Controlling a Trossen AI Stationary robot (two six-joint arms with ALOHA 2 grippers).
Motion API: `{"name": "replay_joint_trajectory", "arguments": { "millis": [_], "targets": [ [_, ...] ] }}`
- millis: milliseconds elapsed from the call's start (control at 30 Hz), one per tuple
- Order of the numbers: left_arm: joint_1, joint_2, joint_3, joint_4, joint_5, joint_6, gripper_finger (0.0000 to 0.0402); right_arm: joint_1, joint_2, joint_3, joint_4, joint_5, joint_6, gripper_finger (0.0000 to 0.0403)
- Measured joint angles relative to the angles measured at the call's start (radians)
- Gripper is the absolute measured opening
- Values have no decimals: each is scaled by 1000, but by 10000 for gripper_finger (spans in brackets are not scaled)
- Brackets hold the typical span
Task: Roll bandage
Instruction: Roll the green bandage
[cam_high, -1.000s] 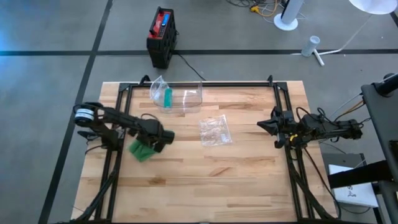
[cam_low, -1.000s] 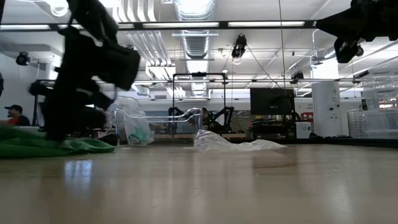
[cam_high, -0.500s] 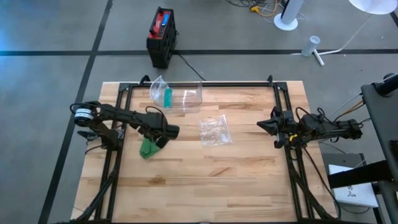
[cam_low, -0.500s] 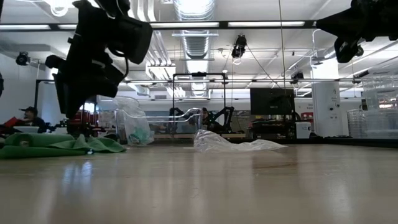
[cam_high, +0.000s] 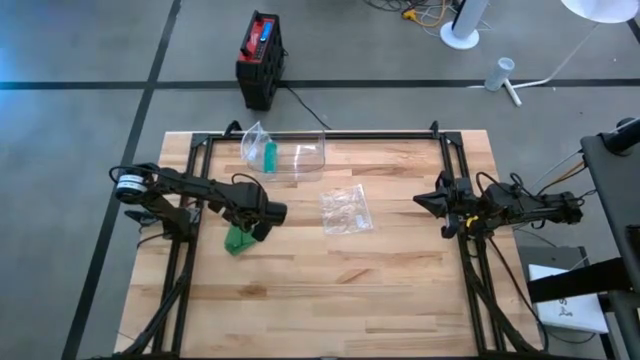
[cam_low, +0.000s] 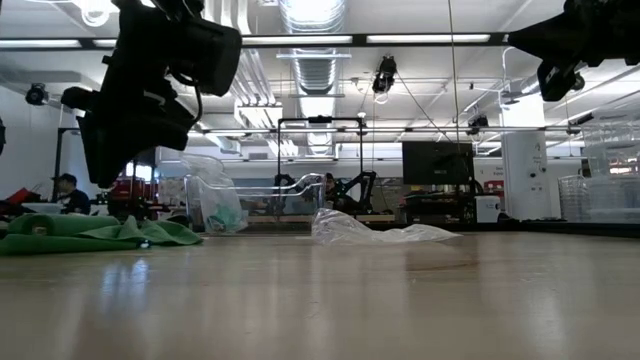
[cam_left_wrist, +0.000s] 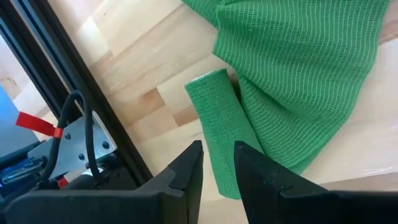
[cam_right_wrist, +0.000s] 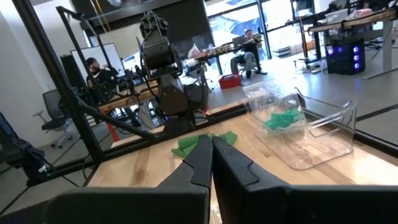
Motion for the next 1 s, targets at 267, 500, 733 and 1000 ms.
{"name": "replay_joint_trajectory", "arguments": {
  "millis": [267, 500, 733, 1000],
  "targets": [
    [-54, 0, 0, 1, 51, -36, 86, 0, 0, 0, 0, 0, 0, 4],
    [-142, 0, 0, 4, 84, -139, 114, 0, 0, 0, -1, 0, 0, 1],
    [-221, 0, 0, 27, 108, -275, 137, 0, 0, 0, -1, 0, 0, 1],
    [-255, 0, 0, 78, 121, -364, 142, 0, 0, 0, 0, 0, 0, 1]
  ]
}}
